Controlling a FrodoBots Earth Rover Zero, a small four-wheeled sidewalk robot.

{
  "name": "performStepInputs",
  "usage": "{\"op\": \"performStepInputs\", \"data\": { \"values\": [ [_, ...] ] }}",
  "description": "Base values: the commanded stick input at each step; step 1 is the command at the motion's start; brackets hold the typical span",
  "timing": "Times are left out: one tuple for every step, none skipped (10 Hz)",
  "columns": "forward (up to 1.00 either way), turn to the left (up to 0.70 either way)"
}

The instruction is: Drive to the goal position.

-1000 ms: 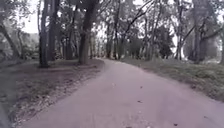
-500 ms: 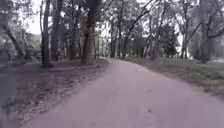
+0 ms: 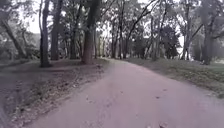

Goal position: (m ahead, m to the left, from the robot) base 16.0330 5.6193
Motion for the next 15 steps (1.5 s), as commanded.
{"op": "performStepInputs", "data": {
  "values": [
    [0.68,0.0],
    [0.68,0.0],
    [0.68,0.0],
    [0.69,0.0],
    [0.68,0.0],
    [0.68,0.0],
    [0.69,0.0],
    [0.68,0.0],
    [0.69,0.0],
    [0.68,0.0],
    [0.68,0.0],
    [0.69,0.0],
    [0.68,0.0],
    [0.69,0.0],
    [0.68,0.0]
  ]
}}
